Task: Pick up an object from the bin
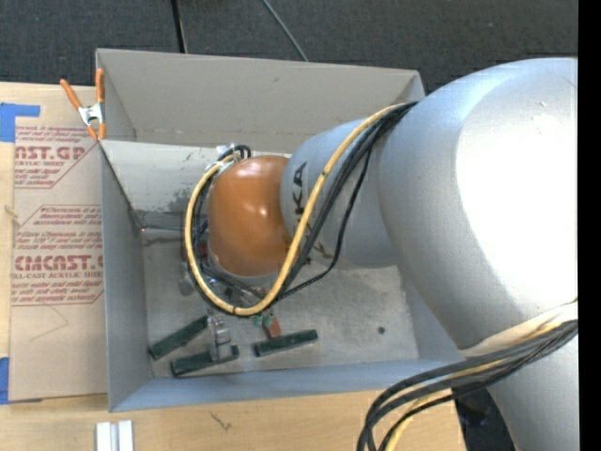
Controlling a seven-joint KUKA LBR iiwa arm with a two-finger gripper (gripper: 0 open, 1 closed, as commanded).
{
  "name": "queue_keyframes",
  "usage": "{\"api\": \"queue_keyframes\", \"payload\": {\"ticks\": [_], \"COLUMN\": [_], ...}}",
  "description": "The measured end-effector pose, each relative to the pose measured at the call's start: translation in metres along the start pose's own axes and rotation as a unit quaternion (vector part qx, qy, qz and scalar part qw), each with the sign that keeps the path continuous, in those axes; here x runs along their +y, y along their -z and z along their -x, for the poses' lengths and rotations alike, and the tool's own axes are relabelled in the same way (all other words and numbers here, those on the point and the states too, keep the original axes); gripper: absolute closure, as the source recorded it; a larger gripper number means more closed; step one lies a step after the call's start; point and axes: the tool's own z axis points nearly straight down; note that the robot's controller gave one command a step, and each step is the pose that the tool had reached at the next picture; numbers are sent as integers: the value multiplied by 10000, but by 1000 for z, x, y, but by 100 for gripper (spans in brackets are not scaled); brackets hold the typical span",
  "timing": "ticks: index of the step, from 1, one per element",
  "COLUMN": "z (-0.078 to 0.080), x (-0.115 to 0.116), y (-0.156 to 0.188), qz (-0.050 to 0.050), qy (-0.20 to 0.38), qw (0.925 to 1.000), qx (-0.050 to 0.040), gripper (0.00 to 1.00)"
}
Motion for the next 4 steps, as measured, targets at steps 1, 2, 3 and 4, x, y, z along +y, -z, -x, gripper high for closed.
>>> {"api": "queue_keyframes", "payload": {"ticks": [1,2,3,4], "z": [11,1,1,12], "x": [3,2,2,5], "y": [29,0,0,170], "qz": [3,11,12,0], "qy": [620,2710,2710,2573], "qw": [9981,9626,9626,9663], "qx": [14,3,2,-36], "gripper": [0,100,100,100]}}
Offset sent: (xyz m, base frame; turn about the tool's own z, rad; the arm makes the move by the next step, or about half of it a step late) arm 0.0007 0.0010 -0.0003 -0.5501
